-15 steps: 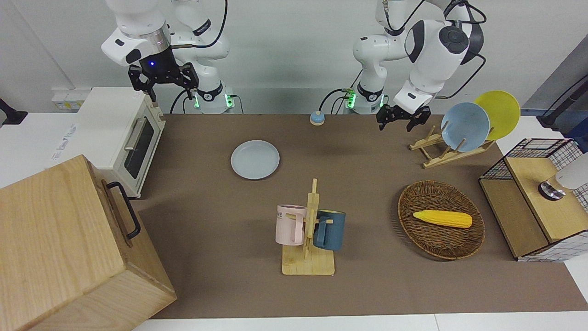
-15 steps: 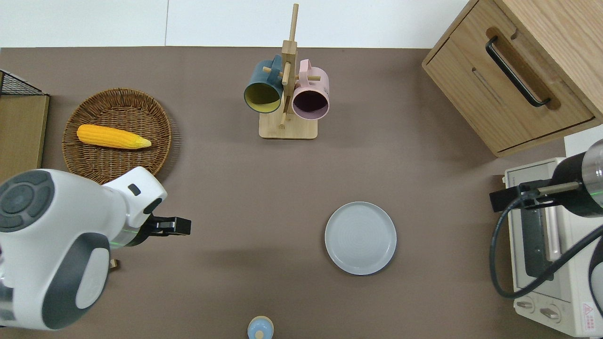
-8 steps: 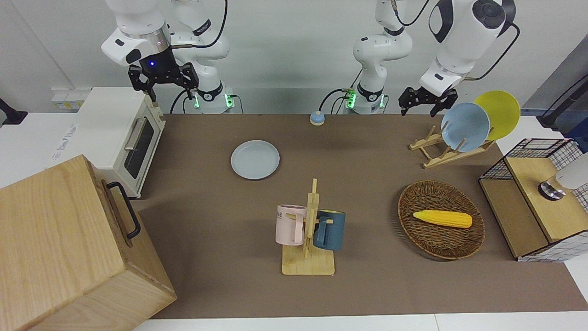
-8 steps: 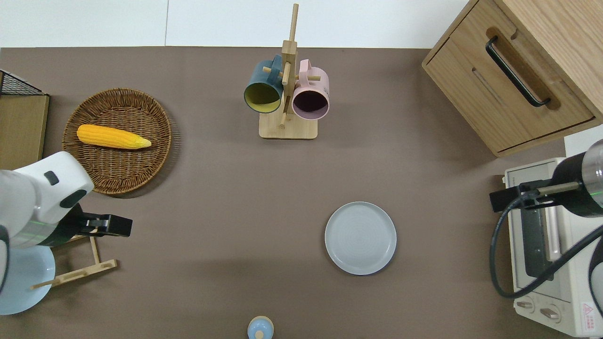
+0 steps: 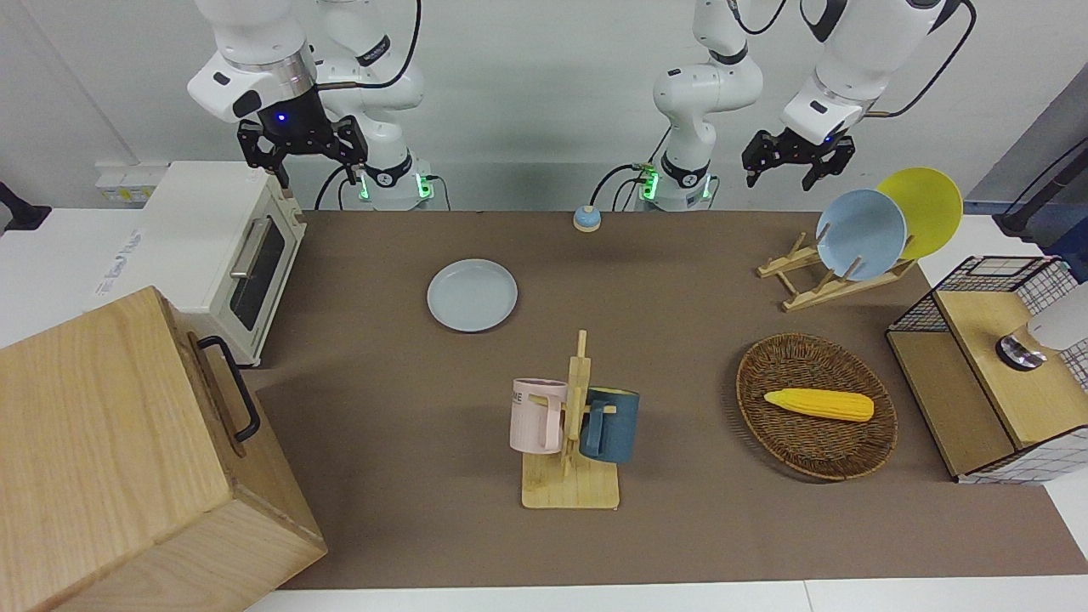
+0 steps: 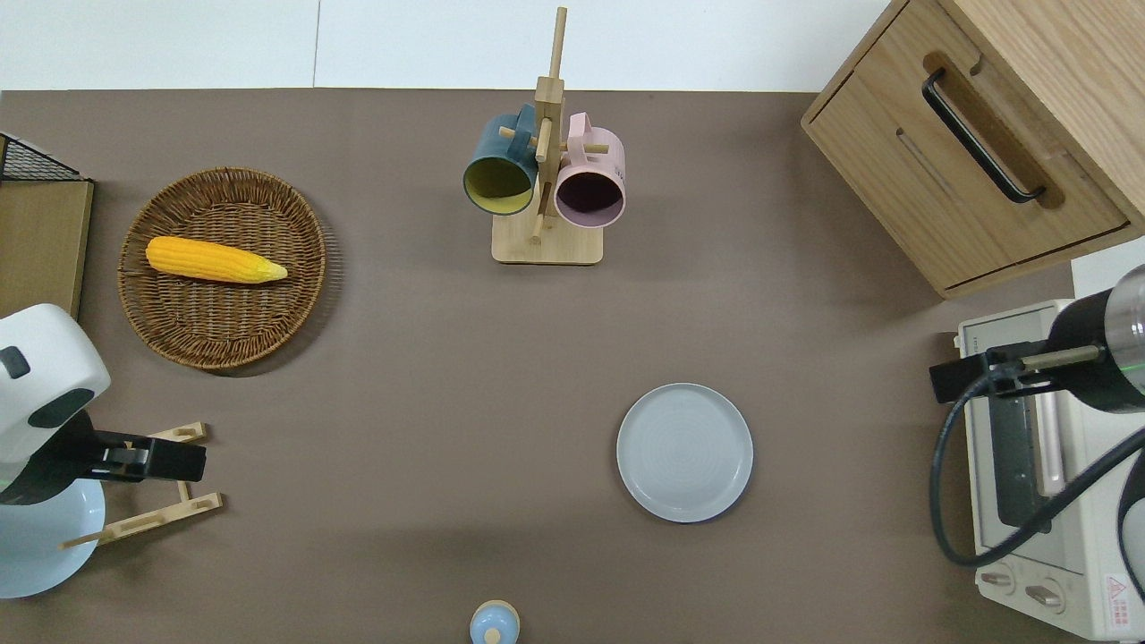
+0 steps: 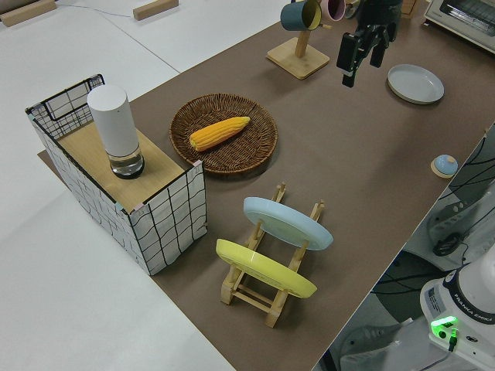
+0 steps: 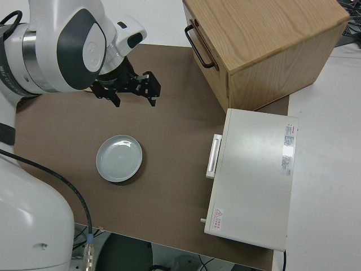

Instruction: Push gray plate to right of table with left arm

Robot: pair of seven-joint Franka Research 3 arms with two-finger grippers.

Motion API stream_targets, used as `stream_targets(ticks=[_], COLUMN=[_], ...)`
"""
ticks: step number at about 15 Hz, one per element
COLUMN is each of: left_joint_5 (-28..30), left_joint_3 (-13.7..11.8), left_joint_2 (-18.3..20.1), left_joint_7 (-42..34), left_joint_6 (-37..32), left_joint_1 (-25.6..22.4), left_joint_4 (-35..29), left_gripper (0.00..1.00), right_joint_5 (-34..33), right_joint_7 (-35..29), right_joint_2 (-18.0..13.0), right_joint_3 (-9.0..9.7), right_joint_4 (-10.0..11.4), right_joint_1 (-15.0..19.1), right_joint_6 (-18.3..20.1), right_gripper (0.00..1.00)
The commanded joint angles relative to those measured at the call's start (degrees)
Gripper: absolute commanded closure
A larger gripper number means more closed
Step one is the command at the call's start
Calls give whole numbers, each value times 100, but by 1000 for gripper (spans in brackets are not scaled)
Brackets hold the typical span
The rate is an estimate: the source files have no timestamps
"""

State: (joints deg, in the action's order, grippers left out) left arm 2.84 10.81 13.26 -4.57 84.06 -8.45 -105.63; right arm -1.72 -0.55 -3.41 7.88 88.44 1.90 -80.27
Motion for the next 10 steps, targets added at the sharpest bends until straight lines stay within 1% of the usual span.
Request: stream_targets(ticks=[1,6,10], left_joint_5=[-117,-125,-125], left_joint_3=[0,-62,-53], left_joint_2=[-16,-25,-34], left_joint_7=[-26,-26,-26], left_joint_6=[-101,-57,-48], left_joint_1=[37,10,28], left_joint_4=[112,112,112], left_gripper=[9,9,9], right_joint_5=[-48,-48,-48], right_joint_7=[46,46,46], right_joint_2=[-54,-54,-54], right_joint_3=[109,109,109], right_joint_4=[-3,-3,-3], right_joint_1=[135,135,135], right_joint_6=[82,82,82], right_gripper=[5,5,5])
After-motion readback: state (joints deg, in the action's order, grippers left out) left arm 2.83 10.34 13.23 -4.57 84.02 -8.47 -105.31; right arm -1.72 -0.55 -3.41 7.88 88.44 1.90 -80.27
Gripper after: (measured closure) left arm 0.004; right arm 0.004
